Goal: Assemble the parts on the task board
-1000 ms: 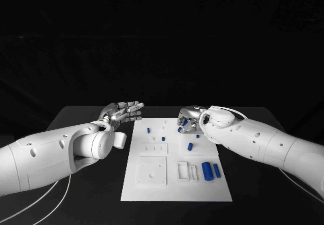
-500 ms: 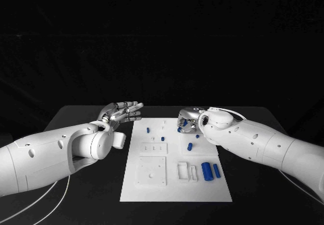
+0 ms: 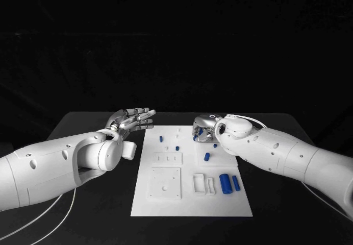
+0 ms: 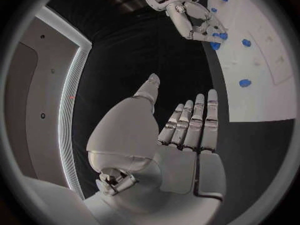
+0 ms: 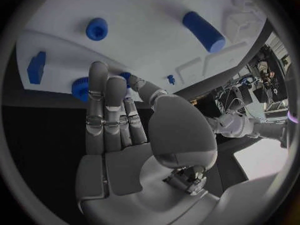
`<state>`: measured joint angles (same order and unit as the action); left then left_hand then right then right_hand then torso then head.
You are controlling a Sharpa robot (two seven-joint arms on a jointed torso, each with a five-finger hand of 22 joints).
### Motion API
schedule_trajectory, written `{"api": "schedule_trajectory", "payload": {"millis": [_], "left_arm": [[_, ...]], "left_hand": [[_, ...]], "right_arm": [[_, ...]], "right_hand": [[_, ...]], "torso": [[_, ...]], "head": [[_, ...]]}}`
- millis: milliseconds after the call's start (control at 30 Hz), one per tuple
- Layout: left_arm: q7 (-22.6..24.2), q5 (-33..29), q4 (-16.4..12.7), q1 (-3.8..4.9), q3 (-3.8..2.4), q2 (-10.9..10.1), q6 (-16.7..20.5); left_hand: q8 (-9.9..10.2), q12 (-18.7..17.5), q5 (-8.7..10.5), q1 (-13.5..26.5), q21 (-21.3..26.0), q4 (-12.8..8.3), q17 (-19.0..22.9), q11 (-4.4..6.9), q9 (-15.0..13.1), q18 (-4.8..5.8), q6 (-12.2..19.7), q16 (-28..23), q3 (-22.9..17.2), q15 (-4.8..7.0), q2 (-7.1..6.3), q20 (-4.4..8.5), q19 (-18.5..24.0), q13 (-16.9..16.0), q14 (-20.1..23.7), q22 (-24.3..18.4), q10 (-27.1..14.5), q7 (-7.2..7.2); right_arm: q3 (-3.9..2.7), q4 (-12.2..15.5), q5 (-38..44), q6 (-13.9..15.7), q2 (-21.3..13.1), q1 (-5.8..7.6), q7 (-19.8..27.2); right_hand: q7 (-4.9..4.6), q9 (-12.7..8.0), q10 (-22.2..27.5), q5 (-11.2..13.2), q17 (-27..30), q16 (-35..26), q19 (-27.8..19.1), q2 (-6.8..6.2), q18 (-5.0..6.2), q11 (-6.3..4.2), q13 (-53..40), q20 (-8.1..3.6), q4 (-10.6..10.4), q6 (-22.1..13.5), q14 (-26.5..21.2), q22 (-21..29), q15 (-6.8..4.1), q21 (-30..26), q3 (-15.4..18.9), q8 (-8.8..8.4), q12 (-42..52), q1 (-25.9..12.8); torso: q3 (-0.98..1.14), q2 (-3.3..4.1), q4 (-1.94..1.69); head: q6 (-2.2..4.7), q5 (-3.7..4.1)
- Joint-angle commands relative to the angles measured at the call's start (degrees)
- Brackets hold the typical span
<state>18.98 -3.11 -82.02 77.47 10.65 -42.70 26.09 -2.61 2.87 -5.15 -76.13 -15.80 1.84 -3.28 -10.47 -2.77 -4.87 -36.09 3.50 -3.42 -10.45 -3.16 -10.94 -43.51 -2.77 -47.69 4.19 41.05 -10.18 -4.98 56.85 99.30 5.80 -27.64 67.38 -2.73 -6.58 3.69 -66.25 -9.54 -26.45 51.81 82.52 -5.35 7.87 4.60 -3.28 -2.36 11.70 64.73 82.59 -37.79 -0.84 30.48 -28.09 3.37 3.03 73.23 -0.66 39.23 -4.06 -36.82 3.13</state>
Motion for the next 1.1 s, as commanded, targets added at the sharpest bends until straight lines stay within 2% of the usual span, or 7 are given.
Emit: {"api": "schedule_trajectory", "payload": {"millis": [33,400,600,767,1100], "left_arm": [[0.1,0.2,-0.1,0.21,-0.08,0.1,-0.6],[0.0,0.2,0.0,0.27,-0.08,0.1,-0.7],[0.0,0.2,0.1,0.27,-0.08,0.1,-0.7],[-0.1,0.2,0.1,0.27,-0.07,0.1,-0.6],[-0.1,0.2,0.3,0.27,-0.07,0.1,-0.6]], "left_hand": [[-0.1,-0.1,0.22,0.2,0.2,0.0,0.1,-0.06,0.1,0.14,0.4,-0.2,-0.3,-0.13,-0.51,0.02,0.3,0.1,0.0,-0.1,-0.5,-0.72],[-0.1,-0.1,0.31,0.0,0.3,0.2,0.1,-0.07,0.1,0.13,0.5,-0.2,-0.4,-0.13,-0.61,0.03,0.2,0.1,-0.3,-0.1,-0.7,-0.75],[-0.1,-0.1,0.31,0.0,0.3,0.2,0.1,-0.07,0.1,0.13,0.5,-0.2,-0.4,-0.13,-0.61,0.03,0.2,0.1,-0.3,-0.1,-0.7,-0.75],[-0.1,-0.2,0.35,0.0,0.3,0.3,0.1,-0.08,0.1,0.13,0.6,-0.2,-0.4,-0.11,-0.63,0.04,0.1,0.1,-0.4,-0.1,-0.8,-0.77],[-0.1,-0.2,0.35,0.0,0.3,0.3,0.1,-0.08,0.1,0.13,0.6,-0.2,-0.4,-0.11,-0.63,0.04,0.1,0.1,-0.4,-0.1,-0.8,-0.77]], "right_arm": [[0.02,-0.1,0.6,-0.4,0.3,-0.05,-0.2],[0.03,-0.2,0.3,-1.6,0.3,-0.15,-0.5],[0.04,-0.1,0.5,-1.4,0.3,-0.22,-0.9],[0.04,-0.1,1.2,0.3,0.1,-0.24,-1.6],[0.03,0.9,1.3,6.6,-0.2,-0.24,-2.1]], "right_hand": [[-0.04,0.1,-0.4,0.2,0.1,0.3,0.3,-0.51,0.21,0.08,-0.1,0.04,-0.3,0.4,-0.3,-0.3,-0.15,-0.5,-0.2,0.21,0.3,-0.3],[-0.04,0.1,-0.7,-0.5,0.2,0.4,0.5,-0.53,0.16,-0.01,-0.1,-0.03,-0.3,0.5,-0.3,-1.1,-0.22,-0.8,-0.8,0.21,0.3,-0.1],[0.04,0.1,-1.8,-0.5,0.2,0.4,0.4,-0.25,0.13,-0.26,-0.1,-0.18,0.1,1.1,-0.3,-2.5,-0.41,-1.0,-2.7,0.25,0.3,0.2],[0.35,0.1,-4.7,0.8,0.1,0.3,0.0,0.18,-0.05,-0.97,-0.1,-0.66,1.1,2.5,-0.3,-4.4,-0.88,0.0,-5.7,0.24,0.3,0.8],[1.49,0.6,-9.1,3.4,-0.2,0.2,-0.7,0.89,-0.51,-2.48,-0.2,-1.83,0.9,6.5,-0.3,-7.1,-2.18,0.8,-5.5,0.32,0.3,0.8]], "torso": [[-0.01,0.06,-0.05],[-0.07,0.16,-0.01],[-0.10,0.23,-0.04],[-0.11,0.25,-0.05],[-0.20,0.30,-0.18]], "head": [[-0.01,-0.01],[-0.17,-0.05],[-0.18,-0.05],[-0.05,-0.03],[0.67,-0.24]]}}
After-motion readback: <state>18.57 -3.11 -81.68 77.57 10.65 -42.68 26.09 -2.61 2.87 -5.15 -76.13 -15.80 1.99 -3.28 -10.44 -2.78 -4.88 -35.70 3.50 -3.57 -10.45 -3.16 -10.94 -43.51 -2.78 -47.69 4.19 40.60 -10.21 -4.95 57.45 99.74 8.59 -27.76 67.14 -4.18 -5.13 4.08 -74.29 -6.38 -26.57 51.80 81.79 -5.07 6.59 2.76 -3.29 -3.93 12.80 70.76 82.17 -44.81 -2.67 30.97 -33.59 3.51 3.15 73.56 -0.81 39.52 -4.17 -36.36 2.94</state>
